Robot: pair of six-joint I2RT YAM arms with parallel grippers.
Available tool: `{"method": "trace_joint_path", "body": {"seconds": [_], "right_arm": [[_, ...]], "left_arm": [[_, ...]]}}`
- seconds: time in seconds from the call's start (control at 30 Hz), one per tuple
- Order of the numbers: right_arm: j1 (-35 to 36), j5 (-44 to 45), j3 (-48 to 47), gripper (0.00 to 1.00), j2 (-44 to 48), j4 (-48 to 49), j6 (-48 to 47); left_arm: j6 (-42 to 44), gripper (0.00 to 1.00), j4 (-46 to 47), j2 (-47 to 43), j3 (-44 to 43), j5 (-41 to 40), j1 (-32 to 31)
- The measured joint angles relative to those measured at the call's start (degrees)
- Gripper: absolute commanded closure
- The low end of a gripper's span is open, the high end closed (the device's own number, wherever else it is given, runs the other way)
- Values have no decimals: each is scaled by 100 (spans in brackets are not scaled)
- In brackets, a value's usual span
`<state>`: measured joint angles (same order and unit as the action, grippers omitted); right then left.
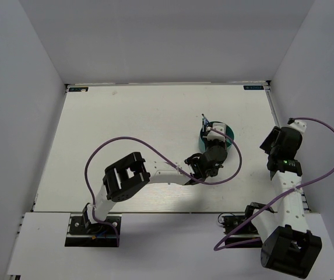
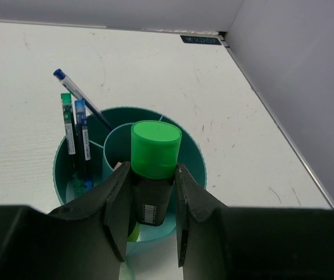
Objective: Sort the stationery into containers
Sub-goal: Place the pen in the storage box, then move the stationery to the center of the board.
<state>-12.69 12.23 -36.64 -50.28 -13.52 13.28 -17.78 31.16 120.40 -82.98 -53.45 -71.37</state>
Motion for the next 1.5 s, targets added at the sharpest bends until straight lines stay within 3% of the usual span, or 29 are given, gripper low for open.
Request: {"method": "trace_joint_path", "body": {"seconds": [0.23,0.4,0.63,0.93,1.17,1.27,1.37,1.5], "right_arm": [[-50,-46,0,48,0,-2,9],[-74,-72,0,48,0,-2,20],[-87,-101,0,48,0,-2,26],[-160,-153,0,48,17,-9,52],[-205,-299,0,38,118,-28,35],[-232,-776,-24,32,201,-153,-138],[-269,-1956,-170,31,304,-514,-566],[-260,-3670,-439,55,385,-1029,-1322]], "left_arm": [[-225,96,-210,33,13,-9,7],[-280,59,-273,33,13,-15,7],[-361,42,-402,33,13,-13,7],[-409,40,-450,33,13,-13,4],[249,40,-116,13,13,0,-109],[446,37,-149,-175,170,52,-144],[354,29,-575,-789,743,98,-96],[28,24,-1508,-1965,1537,271,192]]}}
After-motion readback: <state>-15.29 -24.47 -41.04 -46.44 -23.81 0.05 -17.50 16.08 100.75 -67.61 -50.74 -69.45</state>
